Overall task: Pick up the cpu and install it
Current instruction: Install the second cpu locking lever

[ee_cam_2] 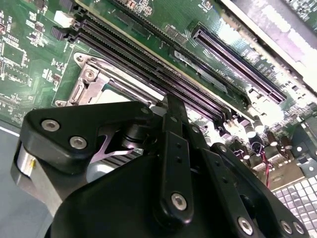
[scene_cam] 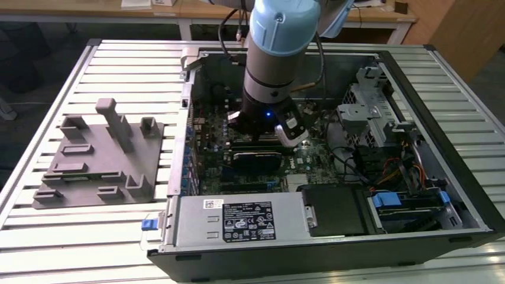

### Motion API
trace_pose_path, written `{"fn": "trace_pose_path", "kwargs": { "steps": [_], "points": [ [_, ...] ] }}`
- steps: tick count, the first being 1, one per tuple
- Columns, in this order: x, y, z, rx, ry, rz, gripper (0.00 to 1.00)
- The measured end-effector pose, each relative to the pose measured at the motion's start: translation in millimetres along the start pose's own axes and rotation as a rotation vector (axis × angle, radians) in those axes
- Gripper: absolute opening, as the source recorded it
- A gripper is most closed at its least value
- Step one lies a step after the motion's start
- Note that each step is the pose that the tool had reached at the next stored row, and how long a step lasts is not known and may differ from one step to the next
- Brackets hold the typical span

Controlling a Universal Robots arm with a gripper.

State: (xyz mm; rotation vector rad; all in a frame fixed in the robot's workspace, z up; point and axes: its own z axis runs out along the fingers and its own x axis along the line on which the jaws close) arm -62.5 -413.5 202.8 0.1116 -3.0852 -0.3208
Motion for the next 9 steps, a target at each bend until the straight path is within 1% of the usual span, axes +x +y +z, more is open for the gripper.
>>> {"fn": "trace_pose_path", "kwargs": {
  "steps": [4, 9],
  "points": [
    [0.1, -1.8, 2.8, -0.0088, -0.0004, -0.001, 0.11],
    [3.6, -6.4, 3.3, -0.0305, -0.002, -0.001, 0.11]
  ]
}}
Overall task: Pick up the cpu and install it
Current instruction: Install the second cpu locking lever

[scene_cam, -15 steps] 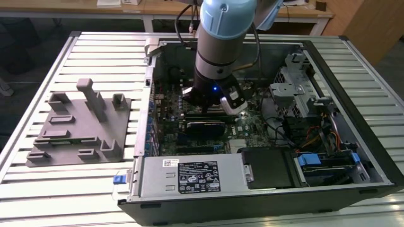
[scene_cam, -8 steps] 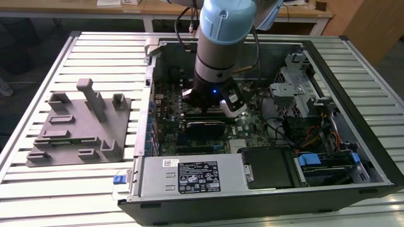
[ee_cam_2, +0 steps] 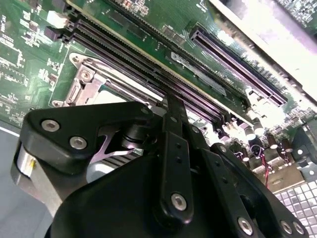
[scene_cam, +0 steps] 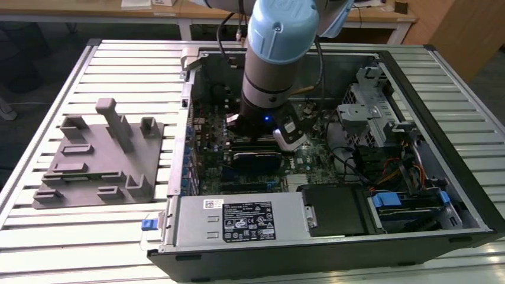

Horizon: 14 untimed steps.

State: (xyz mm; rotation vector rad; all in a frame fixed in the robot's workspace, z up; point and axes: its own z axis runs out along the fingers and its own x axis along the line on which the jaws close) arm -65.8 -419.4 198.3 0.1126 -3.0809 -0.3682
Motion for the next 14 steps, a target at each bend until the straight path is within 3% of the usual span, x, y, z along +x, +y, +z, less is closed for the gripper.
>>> {"fn": "trace_pose_path", "kwargs": {
  "steps": [9, 14],
  "points": [
    [2.8, -3.8, 3.4, -0.03, -0.002, -0.002, 0.11],
    [4.5, -4.9, 6.0, -0.0405, -0.0024, -0.002, 0.11]
  ]
}}
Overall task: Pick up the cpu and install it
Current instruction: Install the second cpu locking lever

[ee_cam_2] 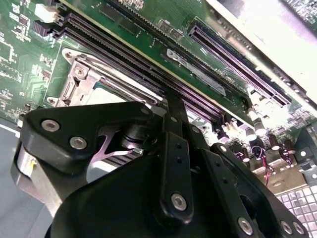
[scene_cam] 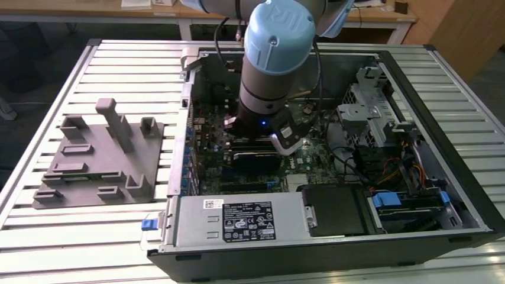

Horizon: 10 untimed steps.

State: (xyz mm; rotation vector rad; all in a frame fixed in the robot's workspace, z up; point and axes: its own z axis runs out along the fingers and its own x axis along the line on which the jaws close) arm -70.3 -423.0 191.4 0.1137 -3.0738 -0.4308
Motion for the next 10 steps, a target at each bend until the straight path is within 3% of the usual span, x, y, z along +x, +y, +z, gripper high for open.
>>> {"fn": "trace_pose_path", "kwargs": {
  "steps": [10],
  "points": [
    [6.7, -2.3, 1.5, -0.0236, -0.0021, -0.001, 0.11]
  ]
}}
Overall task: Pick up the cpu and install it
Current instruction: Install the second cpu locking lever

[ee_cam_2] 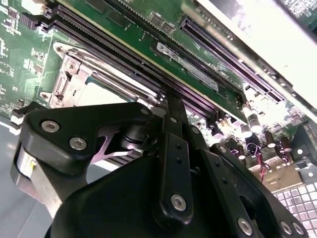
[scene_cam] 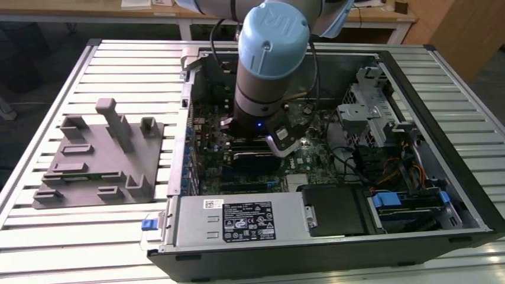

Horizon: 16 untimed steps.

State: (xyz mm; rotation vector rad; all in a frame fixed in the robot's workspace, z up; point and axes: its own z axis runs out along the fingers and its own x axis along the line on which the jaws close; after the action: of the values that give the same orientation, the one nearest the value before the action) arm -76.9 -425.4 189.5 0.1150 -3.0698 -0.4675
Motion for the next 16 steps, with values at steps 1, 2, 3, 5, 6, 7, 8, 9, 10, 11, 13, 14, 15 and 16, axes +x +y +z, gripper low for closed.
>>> {"fn": "trace_pose_path", "kwargs": {
  "steps": [1, 2, 3, 5, 6, 7, 8, 9, 10, 11, 13, 14, 15, 16],
  "points": [
    [0.2, -0.1, 0.5, -0.0021, -0.0006, 0.0, 0.11],
    [0.4, -0.3, 0.5, -0.0043, -0.0005, 0.0, 0.11],
    [0.6, -0.4, 0.5, -0.0068, -0.0004, 0.0, 0.11],
    [0.9, -0.3, 0.7, -0.0105, -0.0007, 0.0, 0.11],
    [1.2, -0.3, 0.8, -0.0114, -0.0008, 0.0, 0.11],
    [1.4, -0.4, 1.0, -0.0124, -0.0008, 0.0, 0.11],
    [1.5, -0.5, 1.1, -0.0134, -0.0008, 0.0, 0.11],
    [1.6, -0.6, 1.2, -0.015, -0.0009, 0.0, 0.11],
    [1.7, -0.6, 1.3, -0.0167, -0.001, 0.0, 0.11],
    [1.7, -0.6, 1.5, -0.0188, -0.0012, -0.001, 0.11],
    [2.2, -0.5, 1.9, -0.0209, -0.0016, -0.001, 0.11],
    [2.6, -0.5, 2.0, -0.0217, -0.0016, -0.001, 0.11],
    [2.9, -0.5, 2.1, -0.0222, -0.0015, -0.001, 0.11],
    [3.1, -0.6, 2.2, -0.0228, -0.0014, -0.001, 0.11]
  ]
}}
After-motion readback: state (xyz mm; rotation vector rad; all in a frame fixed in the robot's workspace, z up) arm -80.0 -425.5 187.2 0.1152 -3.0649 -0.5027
